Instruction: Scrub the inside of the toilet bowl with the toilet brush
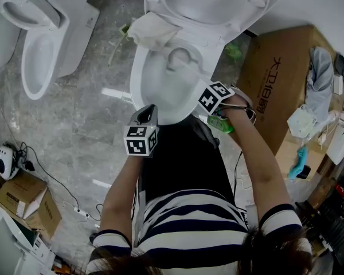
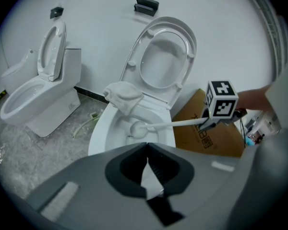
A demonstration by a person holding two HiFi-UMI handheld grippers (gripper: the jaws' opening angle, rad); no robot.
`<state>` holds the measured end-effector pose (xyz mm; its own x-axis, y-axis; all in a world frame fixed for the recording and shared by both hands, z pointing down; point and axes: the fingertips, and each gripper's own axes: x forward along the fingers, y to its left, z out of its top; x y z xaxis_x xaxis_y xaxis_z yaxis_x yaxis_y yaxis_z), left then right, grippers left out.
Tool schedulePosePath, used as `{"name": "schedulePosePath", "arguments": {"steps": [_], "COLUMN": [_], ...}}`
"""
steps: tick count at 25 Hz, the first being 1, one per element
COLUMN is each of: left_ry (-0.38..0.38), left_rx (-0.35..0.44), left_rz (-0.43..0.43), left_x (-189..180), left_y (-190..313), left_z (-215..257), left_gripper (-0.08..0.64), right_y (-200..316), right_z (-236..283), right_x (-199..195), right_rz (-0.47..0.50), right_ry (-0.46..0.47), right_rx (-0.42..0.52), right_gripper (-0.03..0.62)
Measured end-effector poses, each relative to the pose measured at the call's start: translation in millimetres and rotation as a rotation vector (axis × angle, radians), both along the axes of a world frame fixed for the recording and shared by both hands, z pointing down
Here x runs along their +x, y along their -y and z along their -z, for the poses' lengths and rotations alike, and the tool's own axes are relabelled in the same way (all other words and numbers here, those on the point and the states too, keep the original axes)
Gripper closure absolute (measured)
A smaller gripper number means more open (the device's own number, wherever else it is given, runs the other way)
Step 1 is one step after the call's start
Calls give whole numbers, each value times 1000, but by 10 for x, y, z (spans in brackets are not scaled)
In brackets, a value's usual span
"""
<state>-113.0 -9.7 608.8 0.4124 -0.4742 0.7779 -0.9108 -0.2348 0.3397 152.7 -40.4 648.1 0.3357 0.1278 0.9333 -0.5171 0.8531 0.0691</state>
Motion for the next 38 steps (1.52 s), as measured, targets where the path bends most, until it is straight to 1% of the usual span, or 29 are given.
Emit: {"name": "schedulePosePath", "arguments": {"steps": [6,11,16,19,28,34,38], "left_ry": [-1,-2,-6,-7,-3,5,6], "left_rx": [-2,-3,3,4,-11,-18,-24], "left_rz": [-1,5,13,18,43,65,78], "left_x": [20,25,27,17,-54,-114,-166], "left_y": [-62,-91,-89,-98,-177,-227,-244], "left_z": [19,35,66,89,75,54,44], "left_gripper": [560,560,560,560,560,560,560], "right_y": [-101,-188,-280,-362,-589,-815,-920], "right_z": [102,160,214,243,277,253,235], "right_x": [93,120,145,143,-11,-207,-361], "right_rz": [9,45,79,87,82,40,0], "right_ry": [-48,-84,-119,-120,-60,27,93], "right_rx": [-40,-87,-149,-189,-295,-374,-404], "right_gripper": [559,560,560,561,561,560,560]}}
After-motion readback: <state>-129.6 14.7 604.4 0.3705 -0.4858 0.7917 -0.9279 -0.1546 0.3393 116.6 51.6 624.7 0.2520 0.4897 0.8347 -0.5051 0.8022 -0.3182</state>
